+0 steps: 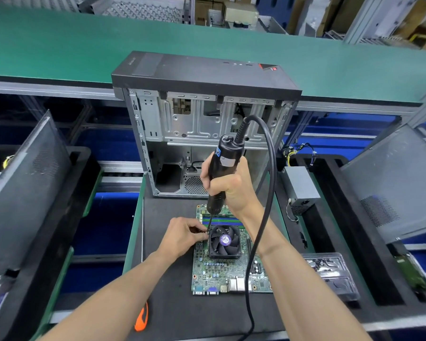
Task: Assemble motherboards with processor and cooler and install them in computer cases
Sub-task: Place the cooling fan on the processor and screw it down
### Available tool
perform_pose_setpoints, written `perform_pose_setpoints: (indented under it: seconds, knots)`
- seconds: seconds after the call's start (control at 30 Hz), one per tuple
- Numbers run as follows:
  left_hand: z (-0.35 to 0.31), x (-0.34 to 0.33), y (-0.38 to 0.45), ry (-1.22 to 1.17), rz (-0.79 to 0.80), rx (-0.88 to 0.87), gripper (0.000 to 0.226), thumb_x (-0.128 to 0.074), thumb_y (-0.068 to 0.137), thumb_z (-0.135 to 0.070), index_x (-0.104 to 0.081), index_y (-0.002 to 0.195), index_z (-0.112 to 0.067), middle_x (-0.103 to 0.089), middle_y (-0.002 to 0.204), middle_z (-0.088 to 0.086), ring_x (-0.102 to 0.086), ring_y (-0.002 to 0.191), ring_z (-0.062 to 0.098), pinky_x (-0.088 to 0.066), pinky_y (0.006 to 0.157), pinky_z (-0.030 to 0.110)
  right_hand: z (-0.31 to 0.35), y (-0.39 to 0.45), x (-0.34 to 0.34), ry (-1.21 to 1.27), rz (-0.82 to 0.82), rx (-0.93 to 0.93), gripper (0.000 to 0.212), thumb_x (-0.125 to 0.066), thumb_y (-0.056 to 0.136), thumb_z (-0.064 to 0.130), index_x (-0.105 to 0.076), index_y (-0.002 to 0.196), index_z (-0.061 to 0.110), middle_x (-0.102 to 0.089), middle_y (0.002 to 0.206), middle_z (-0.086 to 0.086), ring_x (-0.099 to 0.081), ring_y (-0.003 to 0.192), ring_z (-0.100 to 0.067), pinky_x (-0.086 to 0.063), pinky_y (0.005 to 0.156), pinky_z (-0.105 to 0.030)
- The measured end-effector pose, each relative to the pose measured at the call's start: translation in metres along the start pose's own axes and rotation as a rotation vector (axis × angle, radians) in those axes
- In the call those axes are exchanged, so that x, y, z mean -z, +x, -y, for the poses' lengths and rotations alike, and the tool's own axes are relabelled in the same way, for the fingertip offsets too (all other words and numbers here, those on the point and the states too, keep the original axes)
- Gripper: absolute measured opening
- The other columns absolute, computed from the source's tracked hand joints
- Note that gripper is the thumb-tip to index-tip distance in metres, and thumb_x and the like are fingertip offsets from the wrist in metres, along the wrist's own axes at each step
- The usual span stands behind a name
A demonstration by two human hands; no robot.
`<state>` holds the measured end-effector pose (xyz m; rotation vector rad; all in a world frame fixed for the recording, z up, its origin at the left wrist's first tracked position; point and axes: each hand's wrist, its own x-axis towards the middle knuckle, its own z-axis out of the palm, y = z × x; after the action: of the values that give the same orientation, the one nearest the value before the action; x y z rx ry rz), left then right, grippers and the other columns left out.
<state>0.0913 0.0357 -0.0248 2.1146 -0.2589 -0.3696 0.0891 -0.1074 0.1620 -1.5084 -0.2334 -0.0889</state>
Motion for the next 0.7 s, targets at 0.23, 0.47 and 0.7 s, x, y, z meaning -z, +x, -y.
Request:
perform_pose_setpoints:
  seconds: [0.23,0.47,0.7]
  knots:
    - [0.0004,-0.0003,0.0003,0.015,-0.011,0.025,0.013,-0.090,0.071,-0.024,-0.081,0.079,-0.027,-0.075,0.076,-0.017,-0.068,0.075,-0.003,-0.052,0.076,0.014,-0.0004,-0.0003,-0.0037,0.008,-0.015,-0.005,0.028,-0.049,0.045,-0.010,-0.060,0.070,-0.001,-0.049,0.057,-0.016,-0.044,0.057,-0.022,-0.036,0.052,-0.026]
    - [0.0012,-0.0007,0.0004,0.018,-0.018,0.035,0.013,-0.091,0.071,-0.025,-0.081,0.079,-0.027,-0.074,0.075,-0.017,-0.068,0.074,-0.004,-0.050,0.074,0.012,-0.0016,-0.0015,-0.0084,-0.030,-0.029,-0.002,0.030,-0.050,0.046,-0.007,-0.063,0.068,0.008,-0.051,0.057,-0.014,-0.042,0.058,-0.026,-0.032,0.053,-0.038]
    - [0.0008,-0.0007,0.0006,0.023,-0.019,0.046,0.014,-0.090,0.071,-0.025,-0.082,0.082,-0.025,-0.075,0.078,-0.016,-0.067,0.076,-0.004,-0.052,0.077,0.014,0.0018,-0.0007,-0.0075,-0.011,-0.017,0.001,0.025,-0.050,0.047,-0.009,-0.056,0.061,0.011,-0.050,0.058,-0.005,-0.045,0.055,-0.016,-0.037,0.051,-0.023]
